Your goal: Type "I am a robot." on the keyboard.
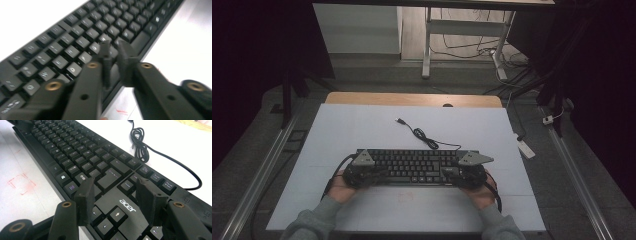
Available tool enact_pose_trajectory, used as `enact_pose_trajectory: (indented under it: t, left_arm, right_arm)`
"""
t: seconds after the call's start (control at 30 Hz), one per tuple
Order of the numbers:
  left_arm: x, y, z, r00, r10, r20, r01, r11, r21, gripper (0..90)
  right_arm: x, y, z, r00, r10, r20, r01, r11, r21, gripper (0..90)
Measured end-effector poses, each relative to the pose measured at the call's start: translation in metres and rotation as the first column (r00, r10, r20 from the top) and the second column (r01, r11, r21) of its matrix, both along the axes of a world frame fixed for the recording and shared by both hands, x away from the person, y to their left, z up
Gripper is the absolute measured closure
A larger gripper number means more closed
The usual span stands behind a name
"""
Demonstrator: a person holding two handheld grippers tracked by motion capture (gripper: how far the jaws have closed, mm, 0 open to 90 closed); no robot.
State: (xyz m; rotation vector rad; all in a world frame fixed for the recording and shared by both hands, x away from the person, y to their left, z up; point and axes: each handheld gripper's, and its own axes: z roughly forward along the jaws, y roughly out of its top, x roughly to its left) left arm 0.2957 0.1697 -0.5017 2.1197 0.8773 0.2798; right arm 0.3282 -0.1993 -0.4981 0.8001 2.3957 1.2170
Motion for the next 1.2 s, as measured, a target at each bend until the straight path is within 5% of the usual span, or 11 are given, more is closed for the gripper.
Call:
enact_pose_trajectory:
  t: [0.2,0.53,0.93,1.2]
  left_arm:
    - [0.002,0.010,0.006,0.9979,0.063,0.010,-0.063,0.9971,-0.043,47.4]
    - [0.004,0.018,0.009,0.9935,0.114,-0.002,-0.114,0.9923,-0.048,33.6]
    - [0.006,0.029,0.012,0.9859,0.167,0.012,-0.166,0.9848,-0.051,33.7]
    - [0.007,0.038,0.012,0.9820,0.189,0.013,-0.188,0.9808,-0.053,46.2]
  right_arm:
    - [0.000,-0.001,0.000,1.0000,-0.003,0.000,0.003,1.0000,-0.001,49.4]
    - [0.001,-0.001,0.000,1.0000,-0.004,0.000,0.004,1.0000,-0.002,49.4]
    - [0.001,-0.002,0.000,1.0000,-0.006,0.001,0.006,1.0000,-0.008,49.4]
    - [0.001,-0.002,0.000,1.0000,-0.008,-0.001,0.008,0.9999,-0.008,49.4]
